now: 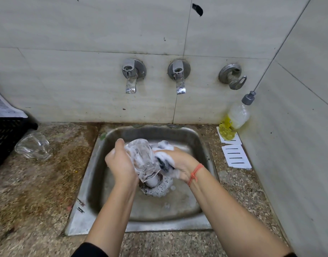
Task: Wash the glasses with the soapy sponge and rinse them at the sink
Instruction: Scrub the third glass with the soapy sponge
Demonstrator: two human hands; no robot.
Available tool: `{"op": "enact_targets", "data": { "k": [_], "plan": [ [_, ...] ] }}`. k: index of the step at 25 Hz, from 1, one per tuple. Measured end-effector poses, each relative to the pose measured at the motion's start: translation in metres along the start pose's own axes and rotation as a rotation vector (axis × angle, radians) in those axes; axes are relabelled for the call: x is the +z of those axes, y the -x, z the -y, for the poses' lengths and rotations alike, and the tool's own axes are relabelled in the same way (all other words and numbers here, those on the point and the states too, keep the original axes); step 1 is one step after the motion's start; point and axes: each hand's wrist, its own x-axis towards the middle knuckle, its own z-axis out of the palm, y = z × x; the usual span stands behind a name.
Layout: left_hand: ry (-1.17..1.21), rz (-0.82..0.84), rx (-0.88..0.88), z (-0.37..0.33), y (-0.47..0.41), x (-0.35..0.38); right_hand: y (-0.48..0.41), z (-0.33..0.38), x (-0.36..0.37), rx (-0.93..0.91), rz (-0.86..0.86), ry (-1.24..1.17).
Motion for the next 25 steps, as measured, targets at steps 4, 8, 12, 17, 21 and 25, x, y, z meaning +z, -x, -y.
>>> {"op": "enact_targets", "data": {
  "k": [4,8,12,17,21,25],
  "plan": [
    [0.012,-0.022,-0.027,0.005,0.004,0.004,-0.007,-0.002,0.004,-0.148,-0.195,0.010],
    [0.110,-0.022,-0.183,0.009,0.003,0.003,-0.006,0.006,0.008,-0.101,-0.272,-0.175],
    [0.284,0.111,-0.479,0.005,0.015,0.005,0.004,0.011,0.010,-0.061,-0.089,-0.445],
    [0.378,0.114,-0.522,0.010,0.017,0.015,0.007,0.004,0.021,-0.255,-0.063,-0.641],
    [0.286,0.212,-0.459,0.015,0.026,0.005,0.011,-0.003,0.022,-0.284,0.030,-0.560],
    [0.247,0.307,-0.454,0.010,0.022,0.001,0.009,-0.008,0.013,-0.353,0.084,-0.412]
  ]
}}
